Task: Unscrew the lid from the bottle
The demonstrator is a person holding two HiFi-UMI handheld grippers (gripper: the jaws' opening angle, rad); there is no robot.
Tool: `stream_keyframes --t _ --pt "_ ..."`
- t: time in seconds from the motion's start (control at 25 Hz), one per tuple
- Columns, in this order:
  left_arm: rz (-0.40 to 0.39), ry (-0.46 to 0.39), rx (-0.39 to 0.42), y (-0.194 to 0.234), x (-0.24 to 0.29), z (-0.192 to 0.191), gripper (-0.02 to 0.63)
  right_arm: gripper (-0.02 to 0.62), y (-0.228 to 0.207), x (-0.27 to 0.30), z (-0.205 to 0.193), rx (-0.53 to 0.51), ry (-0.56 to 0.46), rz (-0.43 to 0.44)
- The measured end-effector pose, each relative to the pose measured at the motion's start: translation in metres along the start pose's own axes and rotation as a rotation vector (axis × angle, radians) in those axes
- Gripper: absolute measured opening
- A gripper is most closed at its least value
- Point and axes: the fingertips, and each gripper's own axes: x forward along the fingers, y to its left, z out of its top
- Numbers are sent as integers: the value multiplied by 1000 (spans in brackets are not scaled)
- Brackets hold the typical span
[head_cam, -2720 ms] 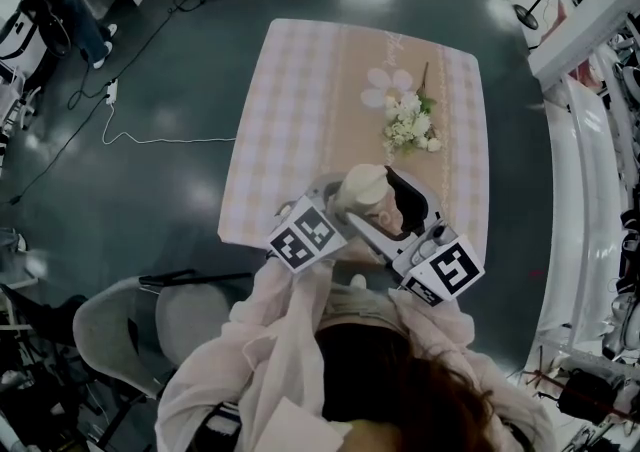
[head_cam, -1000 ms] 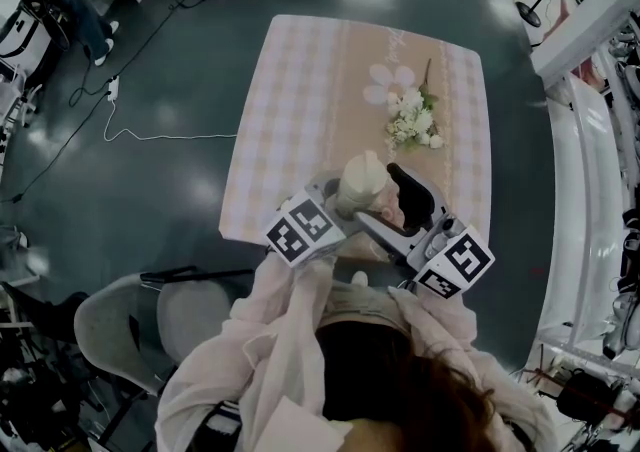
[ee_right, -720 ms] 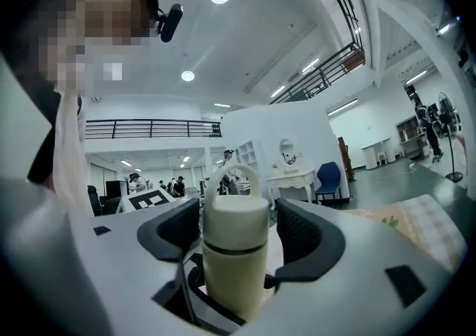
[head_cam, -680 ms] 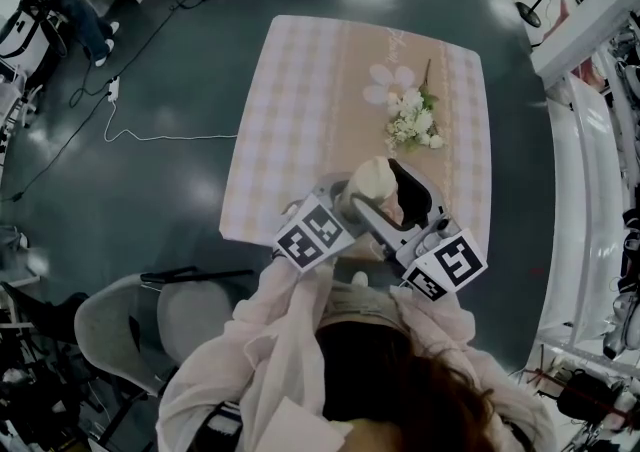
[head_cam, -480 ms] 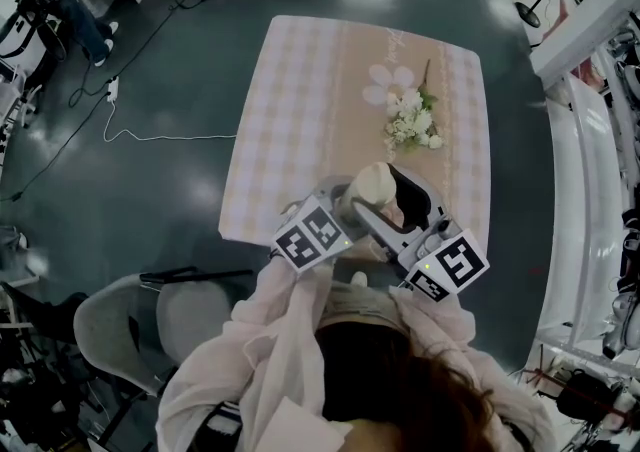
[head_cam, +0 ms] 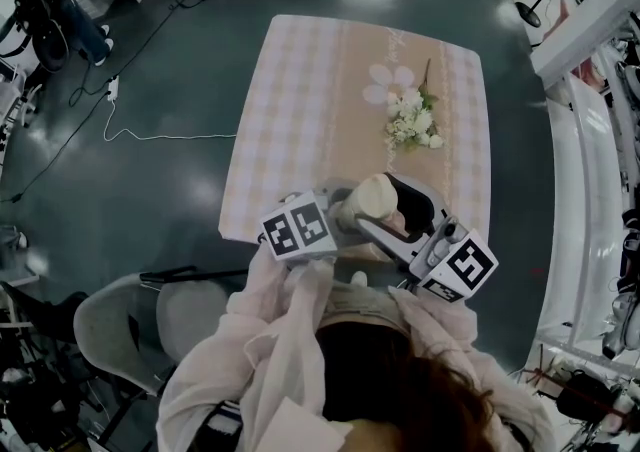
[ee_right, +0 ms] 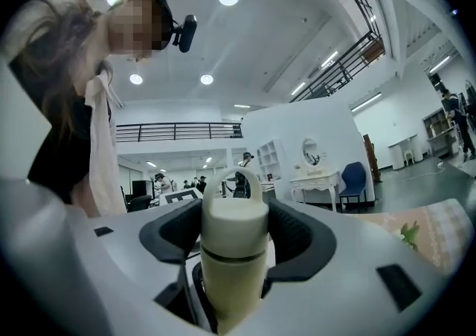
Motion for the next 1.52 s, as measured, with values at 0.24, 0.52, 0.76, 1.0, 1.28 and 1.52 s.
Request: stream_keyframes --t 0.24,0.52,0.76,1.0,1.28,1.52 --pt "-104 -14 7 -11 -1 -1 314 293 6 -1 2 -13 -27 35" --pt "-174 -46 15 -19 -5 5 314 294 10 -1 5 11 -61 69" --pt "99 -51 -101 23 -12 11 314 327 -13 0 4 -13 -28 -69" --pt "351 -1 -120 53 -16 10 314 342 -24 6 3 34 -7 -148" --pt "348 71 -98 40 -2 -1 314 303 -26 13 1 16 14 -197" --pt "266 78 -91 29 1 -7 314 304 -21 9 -2 -17 27 -162"
